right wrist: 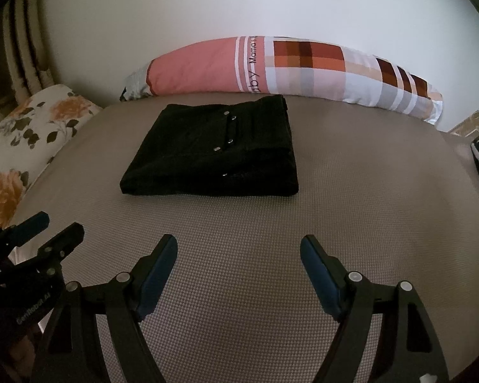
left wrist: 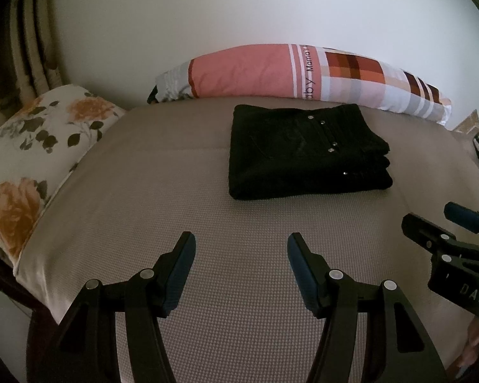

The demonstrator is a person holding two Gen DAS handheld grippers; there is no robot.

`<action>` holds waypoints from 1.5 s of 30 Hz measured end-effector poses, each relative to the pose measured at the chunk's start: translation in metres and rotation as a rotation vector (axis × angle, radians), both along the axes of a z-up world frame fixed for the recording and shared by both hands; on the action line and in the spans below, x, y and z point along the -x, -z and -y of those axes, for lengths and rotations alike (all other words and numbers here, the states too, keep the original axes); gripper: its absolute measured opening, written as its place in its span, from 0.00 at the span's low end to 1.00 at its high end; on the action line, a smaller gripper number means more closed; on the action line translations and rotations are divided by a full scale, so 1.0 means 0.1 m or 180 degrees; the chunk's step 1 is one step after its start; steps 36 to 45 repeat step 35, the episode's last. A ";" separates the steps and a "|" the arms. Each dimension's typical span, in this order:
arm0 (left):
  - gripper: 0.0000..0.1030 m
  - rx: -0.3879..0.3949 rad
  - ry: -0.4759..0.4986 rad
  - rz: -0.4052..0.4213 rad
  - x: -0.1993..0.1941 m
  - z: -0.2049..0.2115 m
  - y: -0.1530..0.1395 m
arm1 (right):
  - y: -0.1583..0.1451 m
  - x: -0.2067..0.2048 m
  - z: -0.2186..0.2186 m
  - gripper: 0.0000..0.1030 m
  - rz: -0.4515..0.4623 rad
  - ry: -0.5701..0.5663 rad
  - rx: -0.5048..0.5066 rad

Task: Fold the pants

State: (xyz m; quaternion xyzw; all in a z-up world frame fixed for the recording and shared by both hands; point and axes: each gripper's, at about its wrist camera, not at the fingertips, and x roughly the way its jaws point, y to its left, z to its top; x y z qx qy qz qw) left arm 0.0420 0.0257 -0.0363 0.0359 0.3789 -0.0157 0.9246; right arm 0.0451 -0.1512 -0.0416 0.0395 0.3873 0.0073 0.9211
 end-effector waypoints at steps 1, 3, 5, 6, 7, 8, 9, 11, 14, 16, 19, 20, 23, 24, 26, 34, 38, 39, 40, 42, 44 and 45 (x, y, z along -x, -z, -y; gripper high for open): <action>0.59 -0.0001 -0.0006 0.0000 0.00 0.00 0.00 | 0.00 0.00 0.00 0.75 0.0001 -0.0001 0.0009; 0.59 -0.0006 -0.0007 -0.0004 0.01 0.01 0.01 | 0.00 0.00 0.00 0.75 0.0003 -0.0006 0.0015; 0.59 -0.0007 0.0002 -0.0007 0.01 0.02 0.01 | 0.00 0.00 0.00 0.75 0.0000 -0.0009 0.0010; 0.59 -0.0016 0.0000 -0.0008 0.01 0.02 0.01 | 0.00 0.01 -0.01 0.75 0.0000 -0.0008 0.0008; 0.59 -0.0020 -0.0001 -0.0008 0.01 0.03 0.02 | 0.00 0.01 -0.01 0.75 -0.0002 -0.0007 0.0011; 0.59 -0.0015 0.0003 -0.0009 0.01 0.02 0.01 | 0.00 0.01 -0.01 0.75 -0.0002 -0.0006 0.0017; 0.59 -0.0019 -0.0001 -0.0008 0.01 0.02 0.01 | -0.01 0.01 -0.01 0.75 0.0000 -0.0006 0.0018; 0.59 -0.0014 -0.0001 -0.0006 0.01 0.02 0.01 | 0.00 0.01 -0.01 0.75 -0.0005 -0.0002 0.0015; 0.59 -0.0006 0.0003 -0.0011 0.00 0.02 0.01 | 0.01 -0.01 0.00 0.75 -0.0021 -0.0004 0.0001; 0.59 -0.0013 0.0007 -0.0009 -0.01 0.01 0.01 | 0.01 -0.01 0.01 0.75 -0.0024 0.0003 0.0009; 0.59 -0.0025 0.0025 -0.0011 -0.01 0.02 0.02 | 0.02 -0.02 0.01 0.75 -0.0029 -0.0003 0.0006; 0.59 -0.0026 0.0026 -0.0011 -0.02 0.02 0.02 | 0.03 -0.02 0.01 0.75 -0.0028 -0.0004 0.0011; 0.59 -0.0028 0.0023 -0.0015 -0.01 0.02 0.02 | 0.03 -0.02 0.01 0.75 -0.0030 -0.0003 -0.0001; 0.59 -0.0025 0.0024 -0.0016 -0.01 0.02 0.02 | 0.03 -0.02 0.01 0.75 -0.0032 -0.0002 0.0005; 0.59 -0.0021 0.0028 -0.0024 -0.03 0.02 0.03 | 0.03 -0.01 0.01 0.75 -0.0032 0.0005 0.0003; 0.59 0.0002 0.0043 -0.0052 -0.04 0.01 0.04 | 0.05 -0.01 0.03 0.75 -0.0026 0.0016 0.0003; 0.59 0.0001 0.0043 -0.0060 -0.05 0.01 0.04 | 0.05 -0.01 0.04 0.75 -0.0027 0.0015 0.0000; 0.59 0.0001 0.0043 -0.0060 -0.05 0.01 0.04 | 0.05 -0.01 0.04 0.75 -0.0027 0.0015 0.0000; 0.59 0.0001 0.0043 -0.0060 -0.05 0.01 0.04 | 0.05 -0.01 0.04 0.75 -0.0027 0.0015 0.0000; 0.59 0.0001 0.0043 -0.0060 -0.05 0.01 0.04 | 0.05 -0.01 0.04 0.75 -0.0027 0.0015 0.0000; 0.59 0.0001 0.0043 -0.0060 -0.05 0.01 0.04 | 0.05 -0.01 0.04 0.75 -0.0027 0.0015 0.0000; 0.59 0.0001 0.0043 -0.0060 -0.05 0.01 0.04 | 0.05 -0.01 0.04 0.75 -0.0027 0.0015 0.0000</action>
